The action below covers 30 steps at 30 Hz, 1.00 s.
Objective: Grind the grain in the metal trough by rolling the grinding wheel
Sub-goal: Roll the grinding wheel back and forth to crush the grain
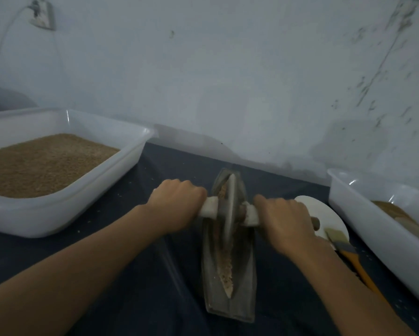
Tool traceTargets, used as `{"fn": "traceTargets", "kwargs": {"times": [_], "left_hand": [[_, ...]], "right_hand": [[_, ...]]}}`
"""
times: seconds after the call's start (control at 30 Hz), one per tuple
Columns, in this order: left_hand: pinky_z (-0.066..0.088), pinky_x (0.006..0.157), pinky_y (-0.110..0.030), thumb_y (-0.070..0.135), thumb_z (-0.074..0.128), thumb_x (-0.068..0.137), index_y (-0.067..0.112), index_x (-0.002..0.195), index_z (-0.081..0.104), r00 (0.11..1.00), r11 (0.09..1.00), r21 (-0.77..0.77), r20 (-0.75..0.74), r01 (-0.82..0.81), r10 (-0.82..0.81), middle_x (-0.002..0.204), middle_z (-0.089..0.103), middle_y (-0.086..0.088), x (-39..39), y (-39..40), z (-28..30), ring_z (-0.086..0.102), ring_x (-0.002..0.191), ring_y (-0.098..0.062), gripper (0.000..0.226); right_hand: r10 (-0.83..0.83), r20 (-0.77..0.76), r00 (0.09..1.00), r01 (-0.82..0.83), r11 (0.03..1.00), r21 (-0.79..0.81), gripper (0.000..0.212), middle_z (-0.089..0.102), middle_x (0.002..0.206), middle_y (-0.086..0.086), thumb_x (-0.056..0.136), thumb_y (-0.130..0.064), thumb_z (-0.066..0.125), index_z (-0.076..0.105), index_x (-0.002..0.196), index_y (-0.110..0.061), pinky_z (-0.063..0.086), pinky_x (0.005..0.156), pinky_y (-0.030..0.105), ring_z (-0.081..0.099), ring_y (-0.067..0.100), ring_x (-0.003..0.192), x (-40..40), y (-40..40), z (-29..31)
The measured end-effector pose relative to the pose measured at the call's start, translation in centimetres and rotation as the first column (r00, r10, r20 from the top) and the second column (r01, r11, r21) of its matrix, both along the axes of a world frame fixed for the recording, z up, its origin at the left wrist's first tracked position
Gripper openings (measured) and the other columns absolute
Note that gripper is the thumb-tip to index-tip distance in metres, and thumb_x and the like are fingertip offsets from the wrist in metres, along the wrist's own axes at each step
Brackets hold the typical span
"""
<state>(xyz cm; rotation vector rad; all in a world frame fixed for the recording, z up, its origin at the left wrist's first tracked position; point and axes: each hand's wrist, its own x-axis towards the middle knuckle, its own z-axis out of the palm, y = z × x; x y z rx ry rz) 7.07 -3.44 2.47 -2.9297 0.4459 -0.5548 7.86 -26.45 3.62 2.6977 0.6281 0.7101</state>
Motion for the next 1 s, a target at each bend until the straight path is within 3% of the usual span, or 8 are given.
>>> {"fn": "traceTargets", "kwargs": {"times": [0.1, 0.23, 0.43, 0.57, 0.7, 0.8, 0.87, 1.0], "left_hand": [[0.026, 0.052, -0.031, 0.030, 0.066, 0.077, 0.030, 0.080, 0.029, 0.996, 0.995, 0.055, 0.045, 0.078, -0.081, 0.066, 0.038, 0.008, -3.1, 0.3, 0.2, 0.031, 0.055, -0.018, 0.037], [0.016, 0.046, -0.027, 0.031, 0.071, 0.065, 0.031, 0.077, 0.029, 0.975, 0.979, 0.141, 0.152, 0.144, -0.165, 0.058, 0.020, 0.010, -4.9, 0.6, 0.4, 0.025, 0.048, -0.014, 0.044], [0.029, 0.055, -0.031, 0.032, 0.061, 0.080, 0.028, 0.080, 0.033, 0.998, 0.997, 0.070, 0.065, -0.029, 0.024, 0.081, 0.056, 0.002, -0.2, 0.1, 0.0, 0.037, 0.060, -0.020, 0.028], [0.032, 0.058, -0.032, 0.033, 0.059, 0.082, 0.027, 0.079, 0.036, 0.998, 0.998, -0.002, -0.003, -0.068, 0.068, 0.085, 0.058, -0.001, 2.4, 0.1, -0.1, 0.039, 0.063, -0.020, 0.024], [0.029, 0.056, -0.031, 0.034, 0.059, 0.080, 0.029, 0.077, 0.032, 0.999, 0.999, 0.028, 0.032, -0.035, 0.034, 0.079, 0.055, 0.003, 0.9, 0.3, -0.1, 0.036, 0.059, -0.019, 0.027], [0.019, 0.047, -0.028, 0.036, 0.066, 0.074, 0.032, 0.075, 0.029, 0.991, 0.994, 0.091, 0.111, 0.059, -0.069, 0.062, 0.036, 0.009, -1.6, 0.6, 0.0, 0.025, 0.049, -0.013, 0.037], [0.011, 0.044, -0.026, 0.037, 0.071, 0.065, 0.032, 0.073, 0.028, 0.975, 0.982, 0.149, 0.173, 0.115, -0.140, 0.057, 0.035, 0.009, -3.1, 0.7, 0.3, 0.021, 0.046, -0.012, 0.045], [0.027, 0.051, -0.028, 0.038, 0.067, 0.072, 0.032, 0.078, 0.032, 0.985, 0.988, 0.125, 0.132, 0.092, -0.109, 0.072, 0.055, 0.006, -3.1, 0.8, 0.0, 0.050, 0.057, -0.017, 0.036]], "right_hand": [[0.096, 0.034, 0.995, -0.098, 0.994, 0.056, 0.048, 0.054, 0.054, -0.004, 0.049, -0.029, 0.087, 0.046, 0.074, -0.026, 0.022, 0.040, 0.023, 0.050, 0.018, 0.041, -4.1, -1.3, -0.3], [0.166, 0.062, 0.984, -0.173, 0.978, 0.114, 0.059, 0.046, 0.050, -0.007, 0.047, -0.020, 0.085, 0.032, 0.072, -0.027, 0.030, 0.035, 0.026, 0.042, 0.016, 0.036, -6.2, -2.8, -0.9], [0.012, 0.169, 0.986, -0.036, 0.990, 0.136, 0.042, 0.050, 0.048, 0.003, 0.041, -0.006, 0.085, 0.050, 0.063, -0.013, 0.010, 0.046, 0.018, 0.044, 0.025, 0.034, -0.8, -1.1, -1.4], [-0.002, 0.235, 0.972, -0.025, 0.993, 0.114, 0.041, 0.047, 0.048, 0.006, 0.034, 0.004, 0.075, 0.048, 0.061, -0.012, 0.014, 0.046, 0.022, 0.042, 0.024, 0.036, 2.2, -0.2, -0.9], [0.022, 0.175, 0.984, -0.041, 0.993, 0.108, 0.048, 0.049, 0.049, 0.004, 0.031, -0.005, 0.086, 0.050, 0.062, -0.014, 0.008, 0.045, 0.019, 0.044, 0.024, 0.036, 0.4, -1.0, -1.0], [0.069, 0.162, 0.984, -0.095, 0.983, 0.157, 0.046, 0.051, 0.052, 0.001, 0.038, -0.013, 0.087, 0.051, 0.067, -0.017, 0.022, 0.039, 0.024, 0.046, 0.023, 0.038, -2.6, -2.7, -1.8], [0.073, 0.153, 0.986, -0.101, 0.978, 0.182, 0.045, 0.049, 0.051, -0.002, 0.041, -0.015, 0.085, 0.048, 0.066, -0.020, 0.027, 0.036, 0.026, 0.044, 0.020, 0.038, -4.4, -3.3, -2.2], [0.043, 0.165, 0.985, -0.072, 0.982, 0.172, 0.044, 0.046, 0.049, -0.002, 0.041, -0.011, 0.082, 0.045, 0.063, -0.020, 0.022, 0.039, 0.022, 0.041, 0.020, 0.036, -4.8, -3.4, -2.4]]}}
